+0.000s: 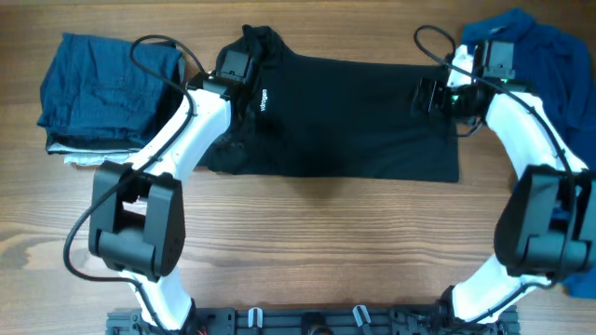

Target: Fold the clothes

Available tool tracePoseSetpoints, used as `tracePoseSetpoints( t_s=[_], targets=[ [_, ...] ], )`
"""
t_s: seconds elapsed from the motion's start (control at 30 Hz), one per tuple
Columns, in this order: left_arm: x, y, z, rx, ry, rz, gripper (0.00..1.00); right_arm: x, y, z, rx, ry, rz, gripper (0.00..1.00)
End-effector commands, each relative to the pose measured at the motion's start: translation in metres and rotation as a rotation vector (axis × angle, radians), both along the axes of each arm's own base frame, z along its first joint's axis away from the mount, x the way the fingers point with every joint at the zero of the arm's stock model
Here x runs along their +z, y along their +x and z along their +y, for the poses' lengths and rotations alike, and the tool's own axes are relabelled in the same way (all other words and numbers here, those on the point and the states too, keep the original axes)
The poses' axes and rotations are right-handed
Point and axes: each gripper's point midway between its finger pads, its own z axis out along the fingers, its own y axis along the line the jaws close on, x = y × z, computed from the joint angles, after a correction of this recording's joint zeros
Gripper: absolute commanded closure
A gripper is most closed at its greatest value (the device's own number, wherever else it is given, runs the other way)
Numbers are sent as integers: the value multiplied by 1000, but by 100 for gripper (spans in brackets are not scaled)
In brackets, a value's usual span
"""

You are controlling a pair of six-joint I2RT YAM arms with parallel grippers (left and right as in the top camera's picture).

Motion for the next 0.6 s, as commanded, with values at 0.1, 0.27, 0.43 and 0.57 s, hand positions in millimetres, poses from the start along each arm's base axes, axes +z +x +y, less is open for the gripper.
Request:
tracePoseSetpoints(
  t_s=[0.1, 0.27, 0.43, 0.57],
  targets=[
    [-32, -5, 1, 17, 12, 71, 96, 16, -4, -28, -46, -159, -2, 0],
    [-48, 3, -1, 19, 8, 60, 96, 16, -4, -28, -46, -159, -3, 1],
    [-44, 29, -9, 19, -25, -48, 96, 17, -2, -28, -47, -160, -13, 0],
    [-33, 62, -19, 19, -69, -187, 96, 17, -2, -27, -43, -154, -15, 0]
  ],
)
